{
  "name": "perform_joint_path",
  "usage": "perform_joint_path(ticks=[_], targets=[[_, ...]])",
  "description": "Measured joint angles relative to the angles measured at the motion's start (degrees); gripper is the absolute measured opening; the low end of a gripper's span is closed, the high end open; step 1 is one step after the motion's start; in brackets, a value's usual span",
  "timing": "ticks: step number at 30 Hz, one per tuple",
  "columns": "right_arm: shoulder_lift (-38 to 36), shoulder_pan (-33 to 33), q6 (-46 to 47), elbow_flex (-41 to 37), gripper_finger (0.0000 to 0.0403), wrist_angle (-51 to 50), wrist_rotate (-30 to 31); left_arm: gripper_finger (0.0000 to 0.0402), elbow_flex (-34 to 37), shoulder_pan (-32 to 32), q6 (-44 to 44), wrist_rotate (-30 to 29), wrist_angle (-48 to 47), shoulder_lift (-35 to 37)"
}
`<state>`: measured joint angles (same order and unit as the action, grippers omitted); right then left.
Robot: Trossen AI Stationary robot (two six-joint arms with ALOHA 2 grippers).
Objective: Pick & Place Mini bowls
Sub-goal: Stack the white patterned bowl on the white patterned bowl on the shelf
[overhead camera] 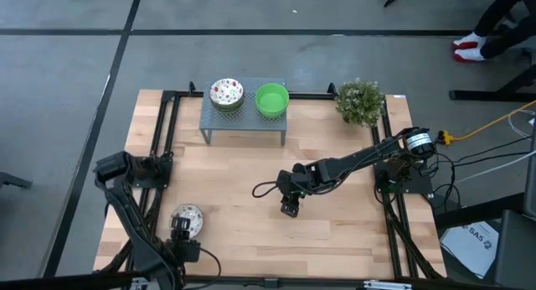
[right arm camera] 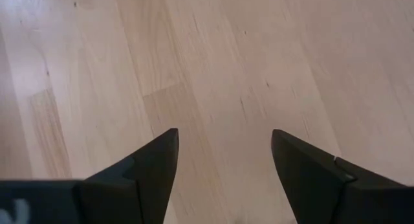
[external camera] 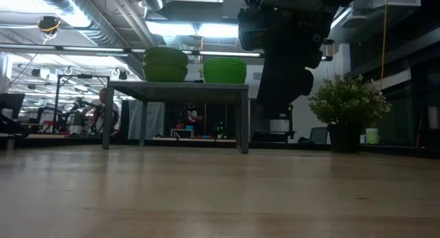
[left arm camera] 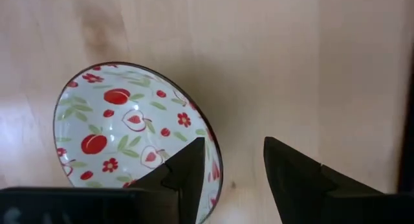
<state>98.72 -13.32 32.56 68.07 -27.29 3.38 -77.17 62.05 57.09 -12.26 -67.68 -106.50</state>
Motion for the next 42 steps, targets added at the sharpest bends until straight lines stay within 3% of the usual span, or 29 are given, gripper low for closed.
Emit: perform_joint_path(ticks=[12, 16, 20, 23, 32, 38, 42], targets=[[0.0, -0.02, 0.0, 0.0, 0.0245, 0.0, 0.0, 0.0142, 5.43, 0.26, 7.08, -1.38, 0.2, -1.66], [0.0, -0.02, 0.42, 0.0, 0.0245, 0.0, 0.0, 0.0096, 5.57, 0.1, 7.62, -2.77, 0.51, -1.66], [0.0, -0.02, 0.37, 0.0, 0.0245, 0.0, 0.0, 0.0023, 5.57, 0.12, 7.11, -3.49, 0.54, -1.66], [0.0, 0.0, 0.04, 0.0, 0.0245, 0.01, 0.0, 0.0011, 5.62, 0.16, 7.93, -4.84, 0.66, -1.03], [0.0, 0.0, 0.01, 0.0, 0.0245, 0.0, 0.0, 0.0007, 5.62, 0.16, 11.1, -9.96, 0.46, 7.49], [0.0, 0.0, 0.0, 0.0, 0.0245, 0.02, 0.02, 0.0006, 5.62, -1.59, 6.6, -9.03, 0.29, 15.32], [0.0, 0.0, 0.03, 0.0, 0.0245, 0.05, 0.0, 0.0005, 5.62, -4.13, 2.23, -4.75, 0.16, 20.97]])
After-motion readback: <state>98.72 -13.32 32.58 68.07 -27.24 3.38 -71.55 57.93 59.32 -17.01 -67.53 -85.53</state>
